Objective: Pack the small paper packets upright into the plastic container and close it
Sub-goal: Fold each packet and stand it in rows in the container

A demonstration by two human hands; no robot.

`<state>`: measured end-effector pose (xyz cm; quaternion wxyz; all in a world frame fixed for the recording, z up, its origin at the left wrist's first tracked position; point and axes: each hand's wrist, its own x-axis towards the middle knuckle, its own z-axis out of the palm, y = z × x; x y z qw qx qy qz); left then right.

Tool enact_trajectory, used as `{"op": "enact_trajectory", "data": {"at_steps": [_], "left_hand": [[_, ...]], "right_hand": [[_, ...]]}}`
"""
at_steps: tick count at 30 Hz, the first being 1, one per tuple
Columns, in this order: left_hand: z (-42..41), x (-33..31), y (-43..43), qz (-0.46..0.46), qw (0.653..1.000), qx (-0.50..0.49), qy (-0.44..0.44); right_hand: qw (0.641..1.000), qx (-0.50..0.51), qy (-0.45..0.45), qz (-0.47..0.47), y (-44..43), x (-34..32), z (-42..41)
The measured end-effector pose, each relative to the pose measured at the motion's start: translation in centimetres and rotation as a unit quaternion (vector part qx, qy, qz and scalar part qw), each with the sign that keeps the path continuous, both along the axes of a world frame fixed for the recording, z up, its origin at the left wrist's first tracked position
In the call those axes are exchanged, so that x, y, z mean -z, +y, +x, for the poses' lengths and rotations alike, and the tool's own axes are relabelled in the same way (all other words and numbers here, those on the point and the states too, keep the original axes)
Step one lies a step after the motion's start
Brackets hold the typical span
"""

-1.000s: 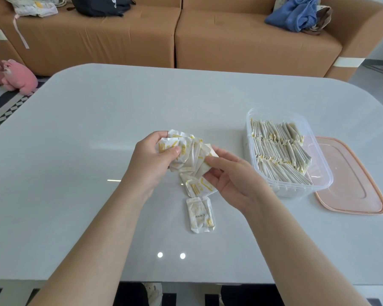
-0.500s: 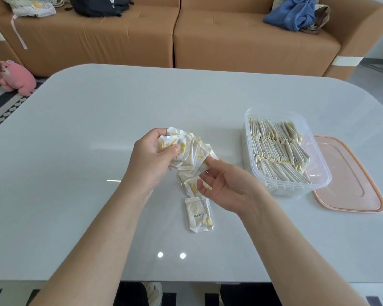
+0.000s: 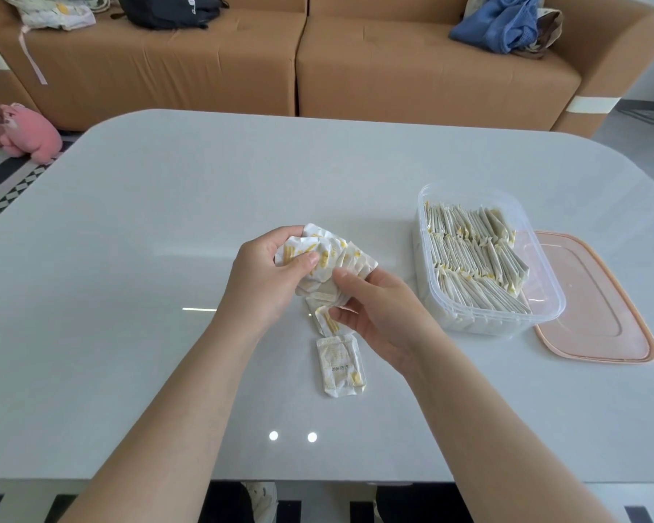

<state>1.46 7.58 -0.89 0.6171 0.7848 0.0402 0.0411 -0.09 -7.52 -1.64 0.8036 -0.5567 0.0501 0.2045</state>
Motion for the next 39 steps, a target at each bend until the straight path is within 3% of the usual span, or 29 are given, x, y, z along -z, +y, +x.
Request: {"op": "enact_trajectory", "data": {"at_steps": [6,20,32,39], "left_hand": [[0.1,0.5,0.0,0.045,0.999,-0.008,0.02],[-0.2,-0.3,-0.9,0.149,0.987,-0.028,0.053],[-0.3,0.0,-0.7,0.139,0.989,-0.039,-0.008],[-0.1,0.0,-0.5,0.205,0.971,-0.116,-0.042]], "right_hand": [[0.997,-0.014,-0.048,-0.064,0.0,-0.1,-0.1],[0.995,0.029,-0.066,-0.066,0.1,0.2,0.1],[0.996,-0.013,-0.059,-0.063,0.1,0.5,0.1],[0.997,-0.045,-0.055,-0.009,0.3,0.2,0.3]]}}
